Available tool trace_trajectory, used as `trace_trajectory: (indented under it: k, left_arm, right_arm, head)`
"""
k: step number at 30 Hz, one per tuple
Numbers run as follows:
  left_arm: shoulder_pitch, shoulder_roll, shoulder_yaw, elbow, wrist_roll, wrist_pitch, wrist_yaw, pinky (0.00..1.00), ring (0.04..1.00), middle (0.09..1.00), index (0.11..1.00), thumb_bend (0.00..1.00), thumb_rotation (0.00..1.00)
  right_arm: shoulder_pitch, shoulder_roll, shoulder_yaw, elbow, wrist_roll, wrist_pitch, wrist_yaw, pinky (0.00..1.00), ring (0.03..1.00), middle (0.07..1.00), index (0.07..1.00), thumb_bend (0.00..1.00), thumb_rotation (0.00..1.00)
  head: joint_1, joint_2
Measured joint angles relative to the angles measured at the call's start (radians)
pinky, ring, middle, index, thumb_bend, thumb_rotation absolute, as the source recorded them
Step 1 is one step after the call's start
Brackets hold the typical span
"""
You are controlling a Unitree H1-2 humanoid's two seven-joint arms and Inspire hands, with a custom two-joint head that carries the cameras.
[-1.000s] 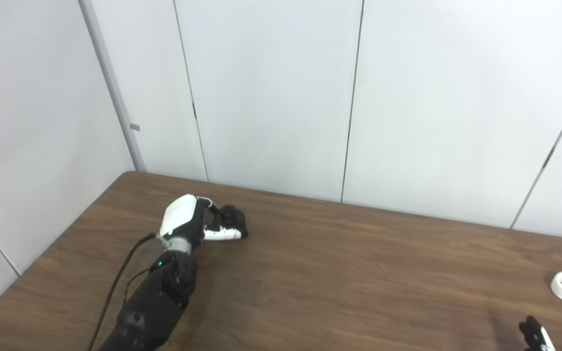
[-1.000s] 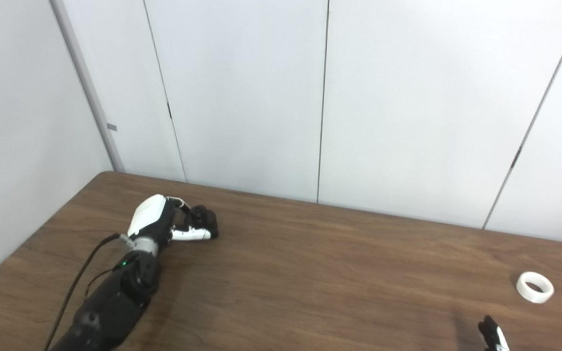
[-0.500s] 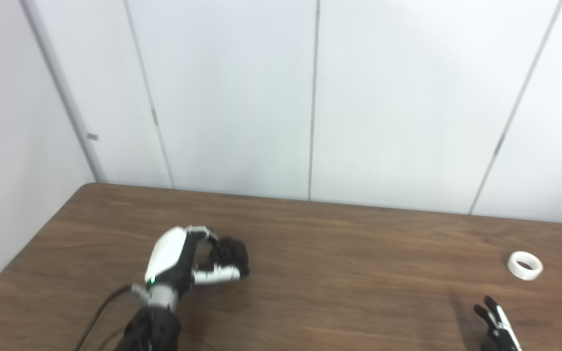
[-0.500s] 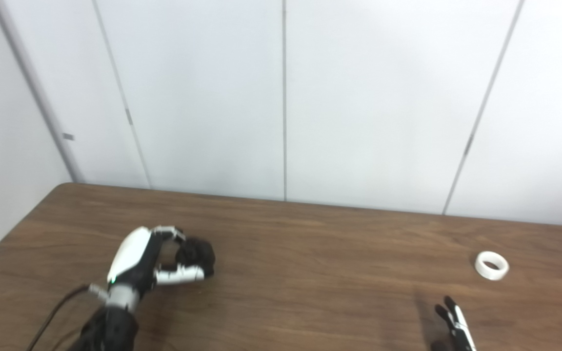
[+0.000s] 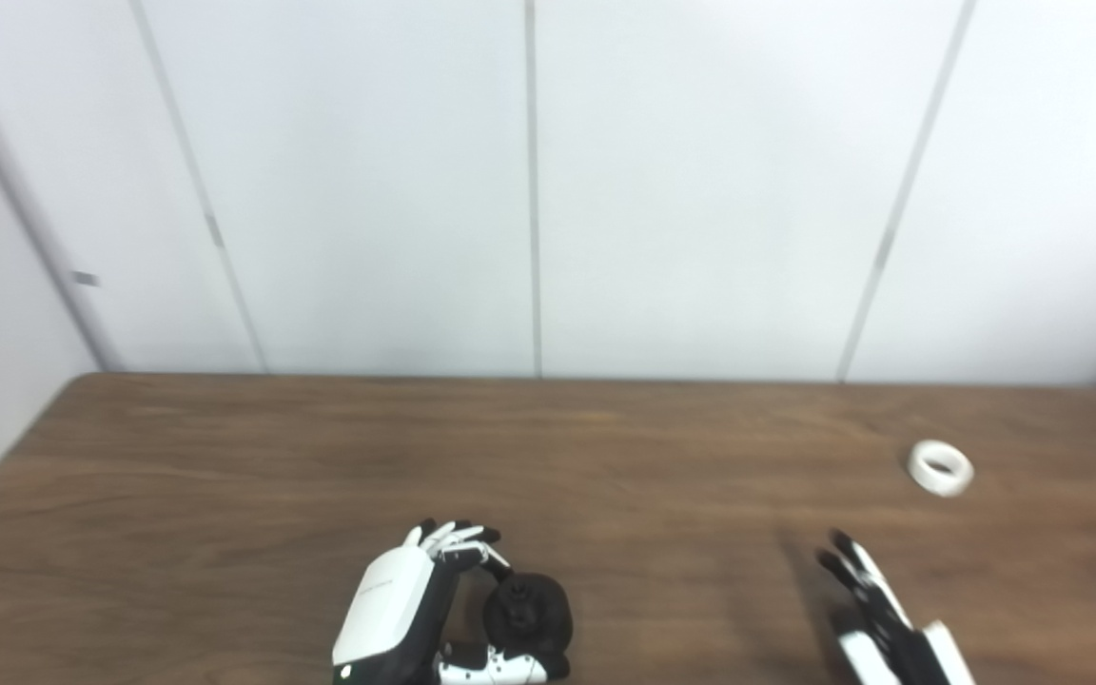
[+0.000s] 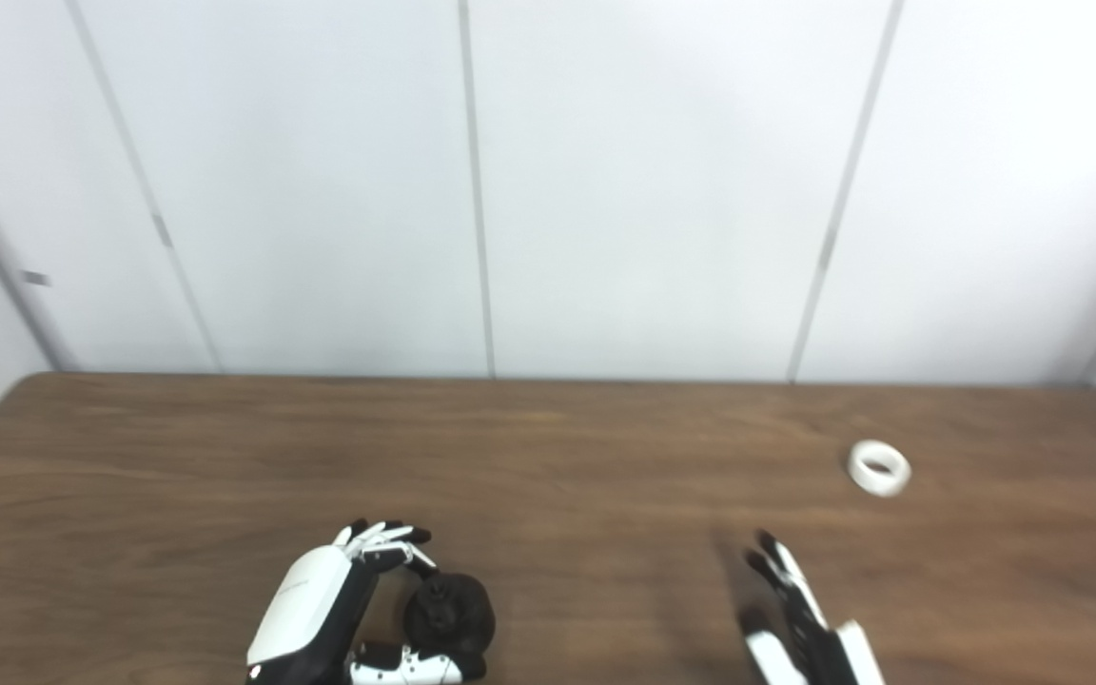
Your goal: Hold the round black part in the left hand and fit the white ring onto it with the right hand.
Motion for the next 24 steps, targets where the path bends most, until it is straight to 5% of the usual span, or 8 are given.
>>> trace_trajectory:
  k: [14,24]
  left_arm:
    - [0.116,0.000,-0.051,-0.007,0.084,-0.140,-0.033,1.00,0.958,0.857,0.486,0.52,0.06]
    - [0.135,-0.020,-0.048,-0.008,0.103,-0.156,-0.040,1.00,0.942,0.846,0.487,0.52,0.06]
  right_arm:
    - [-0.009,0.005,0.034,-0.066,-0.035,0.082,-0.001,0.96,0.938,0.909,0.946,0.56,1.00]
    - [-0.014,0.006,0.033,-0.121,-0.033,0.146,-0.001,0.95,0.932,0.903,0.944,0.54,1.00]
  head:
    - [-0.078,0.097]
    - [-0.097,0.144]
